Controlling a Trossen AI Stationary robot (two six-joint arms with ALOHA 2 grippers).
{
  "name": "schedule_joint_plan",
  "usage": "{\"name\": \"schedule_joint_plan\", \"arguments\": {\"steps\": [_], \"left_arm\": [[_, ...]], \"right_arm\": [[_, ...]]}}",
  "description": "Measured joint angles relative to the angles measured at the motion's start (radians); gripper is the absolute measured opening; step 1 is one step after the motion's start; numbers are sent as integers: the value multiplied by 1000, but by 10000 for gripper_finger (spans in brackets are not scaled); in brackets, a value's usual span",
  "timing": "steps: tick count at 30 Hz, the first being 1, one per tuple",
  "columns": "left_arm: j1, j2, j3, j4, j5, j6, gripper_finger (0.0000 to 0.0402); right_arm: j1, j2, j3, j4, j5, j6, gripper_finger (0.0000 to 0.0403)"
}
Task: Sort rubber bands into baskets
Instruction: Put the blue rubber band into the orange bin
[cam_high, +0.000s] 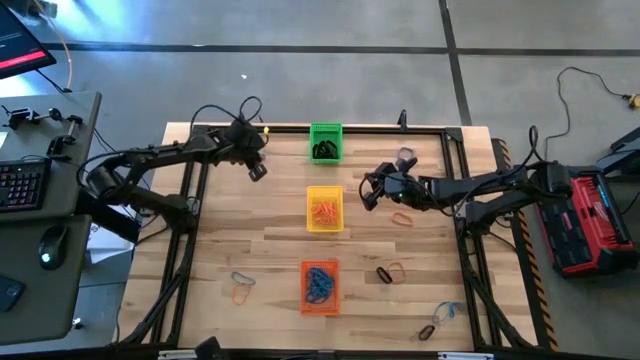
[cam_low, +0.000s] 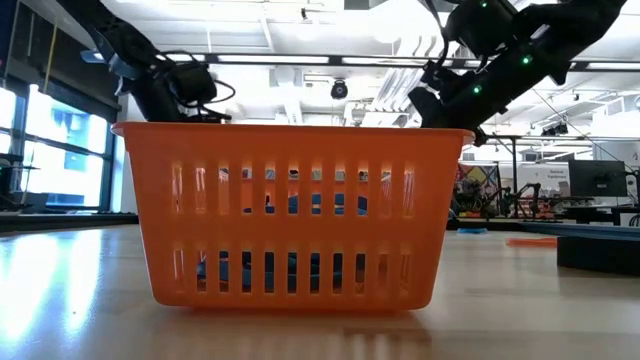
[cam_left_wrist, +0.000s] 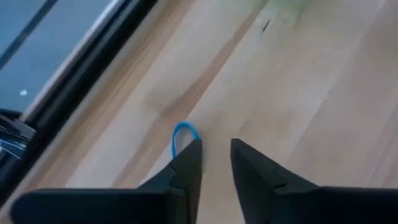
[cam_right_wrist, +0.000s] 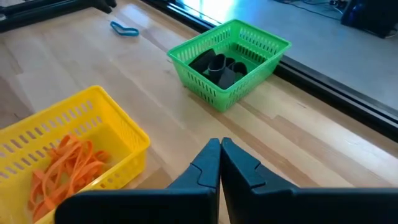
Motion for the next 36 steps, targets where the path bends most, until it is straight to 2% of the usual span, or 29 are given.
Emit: {"name": "schedule_joint_plan", "arguments": {"steps": [6, 9, 12, 19, 24, 28, 31, 36], "left_arm": [[12, 92, 0, 3, 1, 0, 127], [11, 144, 0, 38, -50, 0, 143], [15, 191, 0, 66, -115, 1, 149], [36, 239, 2, 98, -114, 7, 149], [49, 238, 0, 121, -109, 15, 119], [64, 238, 0, 126, -111, 58, 58], [77, 239, -1, 124, -61, 65, 11], [47, 214, -2, 85, 33, 41, 5]], "right_arm": [[10, 0, 0, 0, -1, -7, 0], [12, 0, 0, 1, -1, -7, 0], [12, 0, 0, 1, -2, -7, 0], [12, 0, 1, 2, -2, -12, 0], [12, 0, 1, 2, -2, -11, 0], [12, 0, 1, 2, -2, -11, 0], [12, 0, 1, 2, -2, -12, 0], [12, 0, 1, 2, -2, -15, 0]]}}
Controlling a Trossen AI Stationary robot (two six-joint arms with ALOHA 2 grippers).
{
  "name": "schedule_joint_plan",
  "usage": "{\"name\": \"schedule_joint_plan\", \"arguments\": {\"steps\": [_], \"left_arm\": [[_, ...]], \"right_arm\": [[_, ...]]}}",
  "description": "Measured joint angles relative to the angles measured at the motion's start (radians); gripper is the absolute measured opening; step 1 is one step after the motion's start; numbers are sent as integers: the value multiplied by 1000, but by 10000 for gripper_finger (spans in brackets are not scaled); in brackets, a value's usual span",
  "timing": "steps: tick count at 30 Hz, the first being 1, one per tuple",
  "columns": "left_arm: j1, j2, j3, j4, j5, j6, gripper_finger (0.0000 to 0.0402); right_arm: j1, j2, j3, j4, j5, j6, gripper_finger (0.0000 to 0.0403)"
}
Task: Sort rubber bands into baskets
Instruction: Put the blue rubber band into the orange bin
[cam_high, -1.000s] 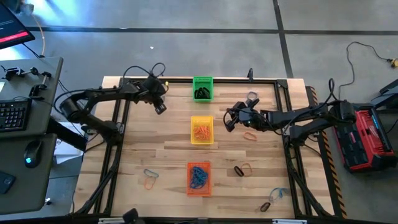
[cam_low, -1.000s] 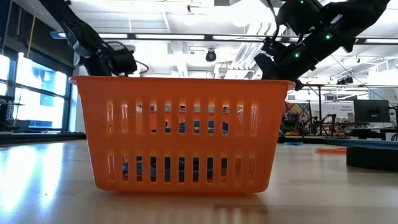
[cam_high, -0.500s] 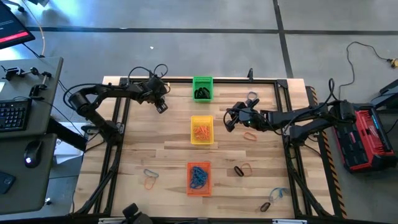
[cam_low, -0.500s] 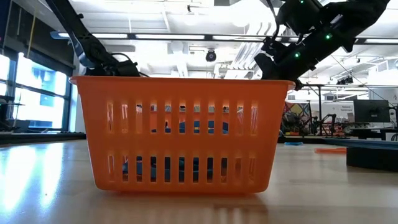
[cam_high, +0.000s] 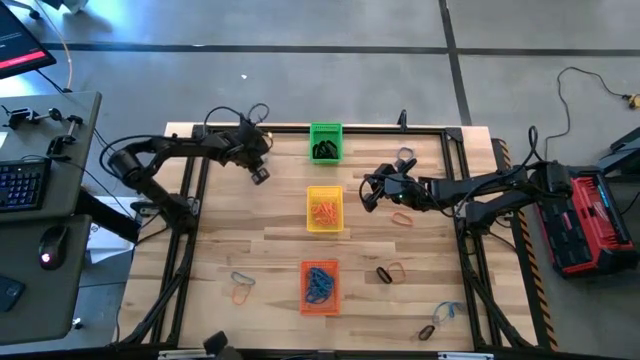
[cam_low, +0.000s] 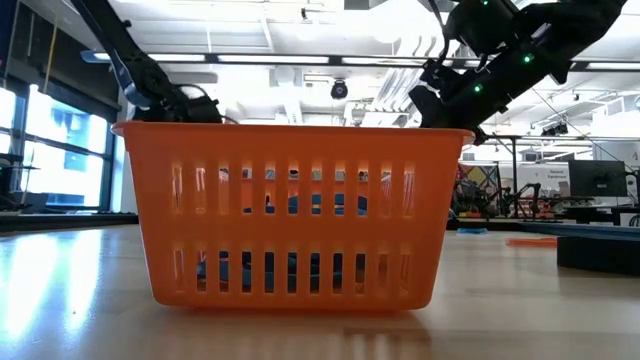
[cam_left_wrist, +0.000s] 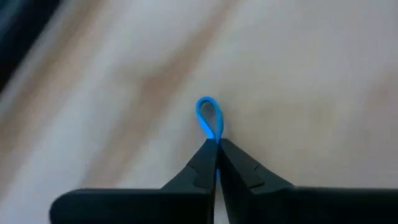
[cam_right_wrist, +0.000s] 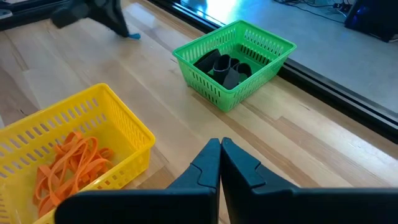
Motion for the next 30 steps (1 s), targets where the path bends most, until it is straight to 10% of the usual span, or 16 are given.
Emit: {"name": "schedule_joint_plan", "arguments": {"steps": [16, 30], "left_arm": [[-519, -330, 1, -62, 5, -81, 0], [-975, -209, 278, -54, 2, -15, 0]], "right_arm": [[0, 0, 0, 0, 0, -1, 0], [0, 1, 0, 0, -1, -1, 0]]}}
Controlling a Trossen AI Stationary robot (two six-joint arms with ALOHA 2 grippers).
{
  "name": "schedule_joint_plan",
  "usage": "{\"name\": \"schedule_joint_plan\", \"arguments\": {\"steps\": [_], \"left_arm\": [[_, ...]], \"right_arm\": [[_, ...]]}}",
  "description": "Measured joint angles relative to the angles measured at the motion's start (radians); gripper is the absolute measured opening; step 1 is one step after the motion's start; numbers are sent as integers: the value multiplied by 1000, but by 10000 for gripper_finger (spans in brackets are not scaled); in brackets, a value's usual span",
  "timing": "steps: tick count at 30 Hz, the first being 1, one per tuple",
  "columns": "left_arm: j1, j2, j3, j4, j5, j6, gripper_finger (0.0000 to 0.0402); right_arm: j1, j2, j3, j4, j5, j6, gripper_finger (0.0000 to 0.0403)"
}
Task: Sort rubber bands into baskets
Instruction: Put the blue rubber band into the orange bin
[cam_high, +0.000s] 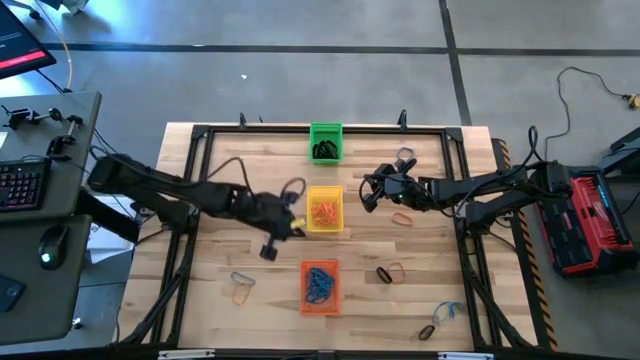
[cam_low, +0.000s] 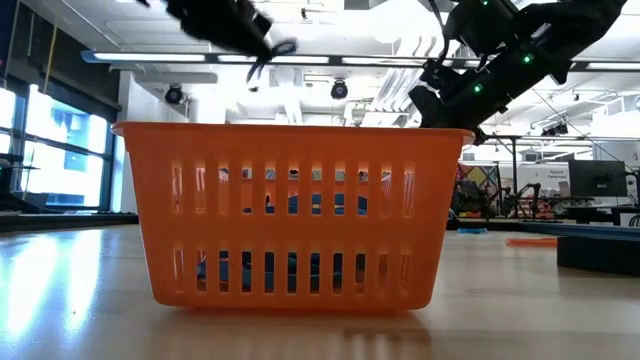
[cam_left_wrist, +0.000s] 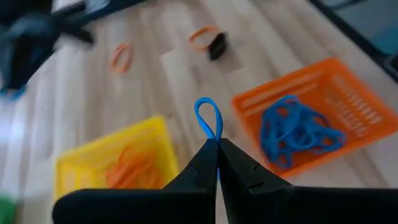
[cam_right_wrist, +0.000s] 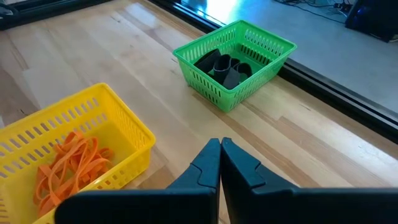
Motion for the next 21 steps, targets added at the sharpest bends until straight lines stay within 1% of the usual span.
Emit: {"name": "schedule_joint_plan", "arguments": {"steps": [7, 12, 15, 21], "left_arm": [[-103, 147, 117, 1, 17, 57, 0], [-165, 258, 157, 15, 21, 46, 0], [-195, 326, 174, 28, 20, 11, 0], [-245, 436, 232, 31, -23, -11, 0]], "right_arm": [[0, 0, 0, 0, -70, -19, 0], [0, 0, 0, 0, -91, -18, 0], [4, 0, 0, 0, -110, -16, 0], [55, 0, 0, -7, -120, -15, 0]]}}
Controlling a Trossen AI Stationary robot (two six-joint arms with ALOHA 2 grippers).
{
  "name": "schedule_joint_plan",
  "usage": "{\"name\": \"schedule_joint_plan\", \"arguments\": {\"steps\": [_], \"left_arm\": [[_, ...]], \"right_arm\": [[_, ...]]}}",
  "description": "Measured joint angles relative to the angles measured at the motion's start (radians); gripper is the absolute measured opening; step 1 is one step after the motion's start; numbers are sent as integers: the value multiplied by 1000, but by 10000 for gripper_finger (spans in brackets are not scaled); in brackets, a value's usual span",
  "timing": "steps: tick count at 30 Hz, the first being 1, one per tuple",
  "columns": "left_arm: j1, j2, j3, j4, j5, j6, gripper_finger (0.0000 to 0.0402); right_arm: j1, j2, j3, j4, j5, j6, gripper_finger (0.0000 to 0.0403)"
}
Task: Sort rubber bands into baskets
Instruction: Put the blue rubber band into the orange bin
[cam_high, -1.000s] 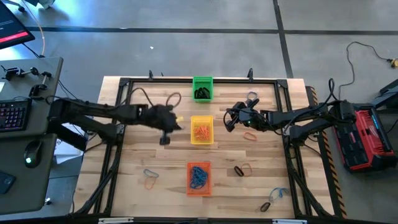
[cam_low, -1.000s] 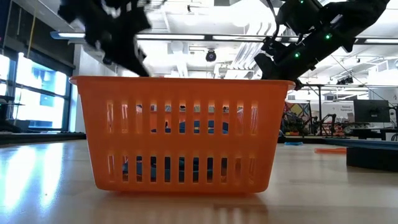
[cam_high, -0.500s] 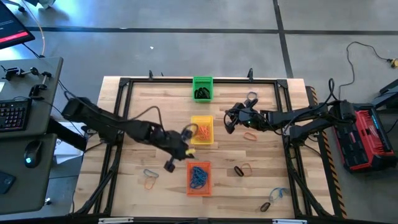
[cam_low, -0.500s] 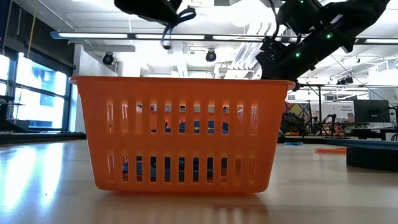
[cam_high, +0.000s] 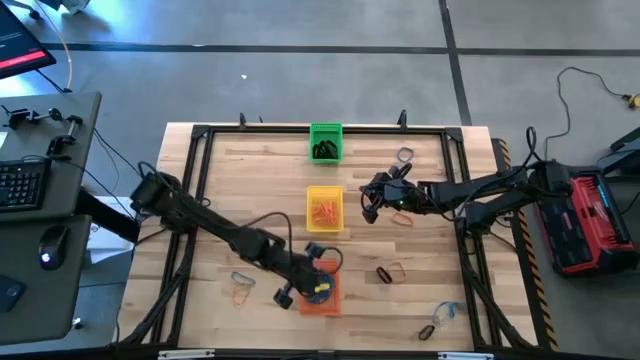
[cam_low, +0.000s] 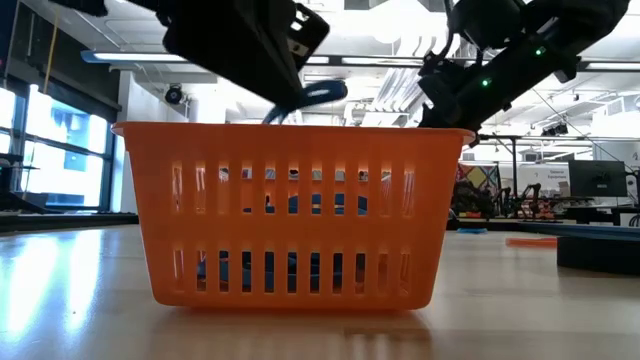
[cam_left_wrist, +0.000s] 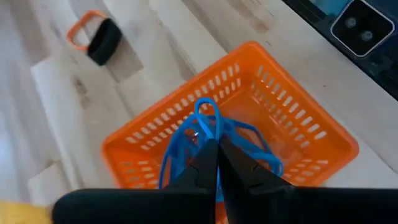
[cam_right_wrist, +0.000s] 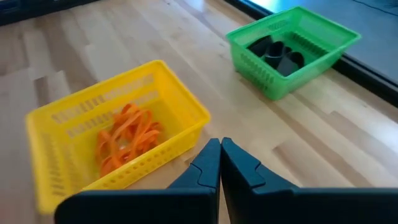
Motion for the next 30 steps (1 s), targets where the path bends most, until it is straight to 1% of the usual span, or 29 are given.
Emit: {"name": "schedule_joint_plan", "arguments": {"steps": [4, 11, 14, 19, 24, 28, 30], "left_arm": [[-10, 57, 47, 4, 1, -8, 0], [3, 141, 99, 7, 7, 17, 0], [12, 169, 112, 6, 7, 35, 0], [24, 188, 116, -3, -2, 19, 4], [23, 182, 116, -52, -3, 5, 32], [22, 165, 116, -87, -7, -25, 65], [22, 153, 116, -103, -25, -39, 81]], "right_arm": [[39, 0, 0, -2, 7, 22, 0], [99, 0, 0, -26, 81, 46, 0], [109, 0, 0, -28, 86, 46, 0], [111, -2, 0, -45, 76, 69, 0], [122, -15, 0, -62, 59, 68, 0], [165, -35, 0, -97, 50, 69, 0], [195, -44, 0, -107, 50, 78, 0]]}}
